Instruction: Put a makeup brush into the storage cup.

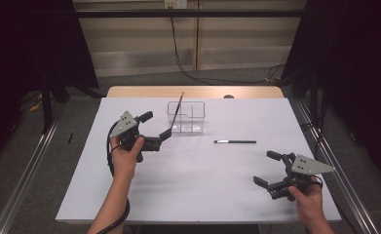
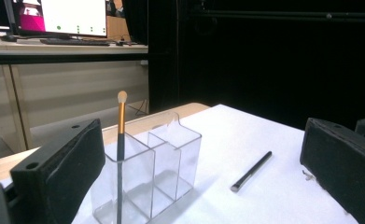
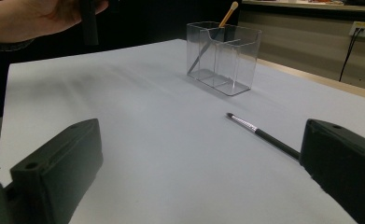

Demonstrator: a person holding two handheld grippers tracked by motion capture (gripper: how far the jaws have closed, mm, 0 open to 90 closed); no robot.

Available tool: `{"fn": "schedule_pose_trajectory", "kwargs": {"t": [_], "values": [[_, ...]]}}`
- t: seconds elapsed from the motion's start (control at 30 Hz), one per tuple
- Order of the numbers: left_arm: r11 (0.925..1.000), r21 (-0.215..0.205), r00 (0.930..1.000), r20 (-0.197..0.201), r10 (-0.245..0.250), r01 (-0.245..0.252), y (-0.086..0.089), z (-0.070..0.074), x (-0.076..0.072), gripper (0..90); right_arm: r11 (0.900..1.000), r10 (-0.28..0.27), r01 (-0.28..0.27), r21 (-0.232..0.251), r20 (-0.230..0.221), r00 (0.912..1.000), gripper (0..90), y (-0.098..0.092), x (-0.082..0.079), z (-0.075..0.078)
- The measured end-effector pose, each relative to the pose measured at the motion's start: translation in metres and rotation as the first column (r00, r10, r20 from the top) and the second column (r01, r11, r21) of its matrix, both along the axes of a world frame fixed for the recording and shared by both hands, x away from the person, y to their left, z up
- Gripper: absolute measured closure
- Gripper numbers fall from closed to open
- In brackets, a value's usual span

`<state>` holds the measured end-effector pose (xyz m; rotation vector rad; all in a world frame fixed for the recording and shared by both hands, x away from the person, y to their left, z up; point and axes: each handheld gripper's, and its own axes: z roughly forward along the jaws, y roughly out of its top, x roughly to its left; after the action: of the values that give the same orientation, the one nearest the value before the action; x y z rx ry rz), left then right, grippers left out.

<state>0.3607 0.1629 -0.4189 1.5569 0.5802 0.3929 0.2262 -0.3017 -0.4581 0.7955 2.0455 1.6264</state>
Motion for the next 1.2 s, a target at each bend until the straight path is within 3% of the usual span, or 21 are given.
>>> {"fn": "schedule_pose_trajectory", "kwargs": {"t": [0.27, 0.47, 1.2], "values": [[0.9999, 0.012, 1.0, -0.004, -0.004, 0.004, 0.007, -0.006, -0.009, 0.0, 1.0, 0.0, 0.0, 0.002, 0.0, 1.0, 0.0, 0.001, 0.0, 0.0], [1.0, -0.006, 0.9999, -0.012, -0.007, 0.007, 0.013, -0.009, -0.013, 0.0, 1.0, 0.0, 0.0, 0.001, 0.001, 1.0, 0.0, 0.001, 0.0, 0.0], [0.9996, 0.027, 0.9999, -0.008, 0.008, -0.008, 0.035, -0.016, -0.031, 0.0, 1.0, 0.003, -0.003, 0.001, 0.0, 1.0, 0.0, 0.002, 0.0, -0.001]]}}
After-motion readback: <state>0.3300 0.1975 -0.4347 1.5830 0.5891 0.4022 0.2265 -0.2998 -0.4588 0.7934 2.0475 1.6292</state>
